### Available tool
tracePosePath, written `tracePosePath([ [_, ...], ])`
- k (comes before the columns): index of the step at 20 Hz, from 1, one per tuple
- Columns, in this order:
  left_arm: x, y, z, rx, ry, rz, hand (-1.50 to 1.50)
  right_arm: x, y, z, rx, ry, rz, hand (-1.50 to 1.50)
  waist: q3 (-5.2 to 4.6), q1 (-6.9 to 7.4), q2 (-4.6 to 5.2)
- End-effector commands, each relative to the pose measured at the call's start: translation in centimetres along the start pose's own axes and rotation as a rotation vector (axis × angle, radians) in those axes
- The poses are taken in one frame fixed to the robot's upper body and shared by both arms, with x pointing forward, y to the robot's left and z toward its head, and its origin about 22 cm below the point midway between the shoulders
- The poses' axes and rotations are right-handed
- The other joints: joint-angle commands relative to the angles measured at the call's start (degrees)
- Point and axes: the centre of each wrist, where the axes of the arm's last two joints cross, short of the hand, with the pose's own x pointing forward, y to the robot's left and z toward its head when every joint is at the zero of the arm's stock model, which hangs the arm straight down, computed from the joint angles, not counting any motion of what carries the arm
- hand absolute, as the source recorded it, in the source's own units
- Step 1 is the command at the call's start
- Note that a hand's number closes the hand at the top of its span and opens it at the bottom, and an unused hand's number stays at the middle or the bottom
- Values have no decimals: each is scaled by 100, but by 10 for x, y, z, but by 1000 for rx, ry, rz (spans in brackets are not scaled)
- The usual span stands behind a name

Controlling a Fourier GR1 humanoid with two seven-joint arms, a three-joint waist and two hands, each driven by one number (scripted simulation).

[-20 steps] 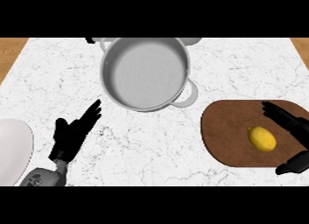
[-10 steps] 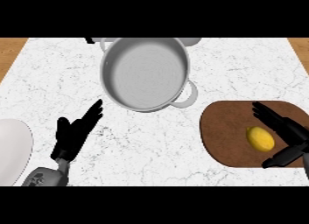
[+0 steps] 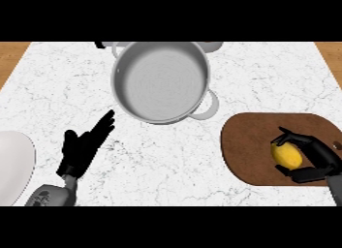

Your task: Pick the lemon from the cutting board and place it in the pot

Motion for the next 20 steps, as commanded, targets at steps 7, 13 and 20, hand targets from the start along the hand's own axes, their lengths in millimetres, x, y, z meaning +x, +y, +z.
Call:
tracePosePath([
  [7, -2, 10, 8, -2, 12, 14, 0, -27, 34, 7, -5, -165, -43, 150, 138, 18, 95],
  [13, -4, 10, 5, 36, 23, 0, 0, -17, 90, -36, -543, -210, 77, 150, 121, -135, 49],
  [20, -25, 14, 11, 24, 3, 22, 0, 16, 134, -52, -609, -288, 252, 150, 114, -131, 53],
])
